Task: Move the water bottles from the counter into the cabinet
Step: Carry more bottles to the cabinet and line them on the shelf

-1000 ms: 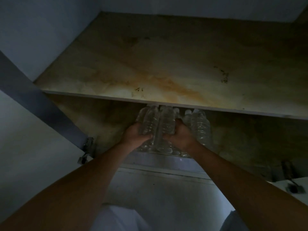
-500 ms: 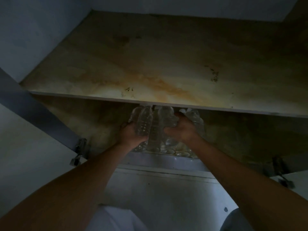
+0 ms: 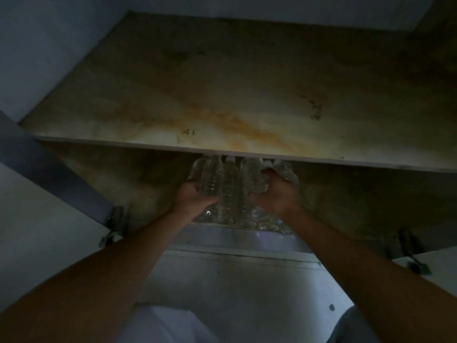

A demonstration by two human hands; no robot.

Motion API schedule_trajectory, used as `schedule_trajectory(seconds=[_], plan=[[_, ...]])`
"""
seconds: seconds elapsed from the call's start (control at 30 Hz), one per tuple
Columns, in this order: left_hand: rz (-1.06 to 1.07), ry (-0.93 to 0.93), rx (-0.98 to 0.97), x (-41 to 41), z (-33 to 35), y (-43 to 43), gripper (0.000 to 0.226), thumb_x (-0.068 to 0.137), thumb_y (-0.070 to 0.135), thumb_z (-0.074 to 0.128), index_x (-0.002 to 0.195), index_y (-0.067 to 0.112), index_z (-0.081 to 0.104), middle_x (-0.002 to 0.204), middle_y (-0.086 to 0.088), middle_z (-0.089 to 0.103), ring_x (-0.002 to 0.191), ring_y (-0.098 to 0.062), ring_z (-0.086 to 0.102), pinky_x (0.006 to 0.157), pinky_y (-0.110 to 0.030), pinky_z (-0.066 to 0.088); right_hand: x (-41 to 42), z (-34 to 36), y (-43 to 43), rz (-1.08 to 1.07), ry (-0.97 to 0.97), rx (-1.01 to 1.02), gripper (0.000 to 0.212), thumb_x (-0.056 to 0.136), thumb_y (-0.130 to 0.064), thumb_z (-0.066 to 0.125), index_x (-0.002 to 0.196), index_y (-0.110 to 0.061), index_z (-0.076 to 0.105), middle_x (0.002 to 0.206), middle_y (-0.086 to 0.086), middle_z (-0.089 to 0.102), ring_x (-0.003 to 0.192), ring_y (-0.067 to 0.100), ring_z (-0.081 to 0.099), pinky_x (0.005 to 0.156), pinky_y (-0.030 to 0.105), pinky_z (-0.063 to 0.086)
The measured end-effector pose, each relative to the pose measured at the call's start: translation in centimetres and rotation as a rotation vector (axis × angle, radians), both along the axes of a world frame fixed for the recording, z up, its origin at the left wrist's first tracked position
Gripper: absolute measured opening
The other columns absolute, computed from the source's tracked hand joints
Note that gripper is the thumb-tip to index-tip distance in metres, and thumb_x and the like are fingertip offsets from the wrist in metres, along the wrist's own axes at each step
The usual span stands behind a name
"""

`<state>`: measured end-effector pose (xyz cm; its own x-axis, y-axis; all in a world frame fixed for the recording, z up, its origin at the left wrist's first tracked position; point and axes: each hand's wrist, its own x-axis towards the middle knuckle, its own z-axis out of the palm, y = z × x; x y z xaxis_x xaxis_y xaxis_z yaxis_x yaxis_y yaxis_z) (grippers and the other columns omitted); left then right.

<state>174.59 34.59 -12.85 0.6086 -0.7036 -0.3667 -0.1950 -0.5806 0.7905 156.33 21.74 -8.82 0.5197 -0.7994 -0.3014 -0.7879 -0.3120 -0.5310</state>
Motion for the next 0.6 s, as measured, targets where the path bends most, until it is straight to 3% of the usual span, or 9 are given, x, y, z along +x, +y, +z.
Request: schedule_trajectory(seconds=[0.07, 0.17, 0.27, 0.33, 0.4, 0.47, 0.53, 0.6], plan=[[0.038, 0.057, -0.045, 0.0, 0.0, -0.3, 0.021, 0.079, 0.011, 0.084, 0.097, 0.011, 0.072, 0.075, 0.009, 0.066, 0.064, 0.001, 0.061, 0.046, -0.007, 0.043, 0.0, -0.5, 0.0, 0.014, -0.013, 0.020, 0.093, 0.063, -0.065, 0.072, 0.142, -0.027, 0.043, 0.120, 0.000, 0.064, 0.106, 0.028, 0.066, 0.090, 0.038, 0.056], [0.023, 0.117, -0.072, -0.5, 0.3, -0.8, 0.020, 0.081, 0.015, 0.084, 0.098, 0.016, 0.073, 0.076, 0.012, 0.067, 0.069, 0.000, 0.064, 0.051, -0.010, 0.044, 0.3, -1.6, 0.2, 0.019, -0.017, 0.015, 0.091, 0.058, -0.066, 0.073, 0.136, -0.027, 0.047, 0.118, -0.001, 0.060, 0.104, 0.026, 0.064, 0.090, 0.040, 0.055], [-0.031, 0.133, -0.095, -1.9, -0.1, -1.7, 0.020, 0.079, 0.017, 0.085, 0.087, 0.025, 0.069, 0.080, 0.011, 0.070, 0.082, -0.011, 0.071, 0.065, -0.021, 0.052, 0.3, -0.9, 1.3, 0.030, 0.006, -0.029, 0.087, 0.065, -0.060, 0.080, 0.135, -0.021, 0.046, 0.114, 0.006, 0.059, 0.098, 0.029, 0.064, 0.082, 0.034, 0.054], [-0.035, 0.123, -0.105, -2.7, -0.3, -2.1, 0.020, 0.076, 0.019, 0.088, 0.085, 0.023, 0.070, 0.083, 0.006, 0.073, 0.088, -0.019, 0.074, 0.079, -0.036, 0.060, 0.0, -1.0, 1.5, 0.015, 0.025, -0.040, 0.084, 0.074, -0.051, 0.079, 0.141, -0.016, 0.042, 0.122, 0.011, 0.058, 0.107, 0.032, 0.061, 0.087, 0.035, 0.051], [-0.050, 0.107, -0.128, -3.0, -0.4, -2.1, 0.030, 0.076, 0.021, 0.088, 0.100, 0.018, 0.070, 0.091, 0.002, 0.076, 0.090, -0.019, 0.074, 0.086, -0.041, 0.060, 0.0, -0.9, 1.5, 0.041, 0.049, -0.071, 0.093, 0.069, -0.067, 0.068, 0.142, -0.016, 0.043, 0.122, 0.010, 0.060, 0.108, 0.032, 0.062, 0.090, 0.038, 0.053], [-0.069, 0.087, -0.155, -2.9, -0.3, -2.0, 0.044, 0.076, 0.024, 0.088, 0.112, 0.017, 0.064, 0.095, 0.001, 0.076, 0.089, -0.019, 0.074, 0.084, -0.042, 0.061, -0.1, -1.2, 1.2, 0.101, 0.058, -0.119, 0.102, 0.053, -0.083, 0.048, 0.134, -0.021, 0.051, 0.113, 0.006, 0.064, 0.099, 0.028, 0.066, 0.083, 0.038, 0.056], [-0.103, 0.082, -0.161, -2.6, -0.4, -1.6, 0.042, 0.077, 0.025, 0.087, 0.111, 0.023, 0.062, 0.096, -0.001, 0.076, 0.087, -0.018, 0.074, 0.081, -0.042, 0.062, -0.2, -0.7, 1.2, 0.175, 0.080, -0.148, 0.086, 0.060, -0.076, 0.058, 0.127, -0.023, 0.058, 0.112, 0.005, 0.067, 0.097, 0.026, 0.067, 0.082, 0.037, 0.057], [-0.141, 0.104, -0.148, -2.4, -0.3, -1.3, 0.045, 0.076, 0.020, 0.088, 0.110, 0.032, 0.059, 0.099, 0.002, 0.074, 0.086, -0.014, 0.074, 0.077, -0.035, 0.062, -0.7, 0.0, 1.1, 0.240, 0.069, -0.201, 0.067, 0.072, -0.056, 0.076, 0.128, -0.022, 0.061, 0.123, 0.007, 0.064, 0.108, 0.028, 0.063, 0.088, 0.040, 0.056]])
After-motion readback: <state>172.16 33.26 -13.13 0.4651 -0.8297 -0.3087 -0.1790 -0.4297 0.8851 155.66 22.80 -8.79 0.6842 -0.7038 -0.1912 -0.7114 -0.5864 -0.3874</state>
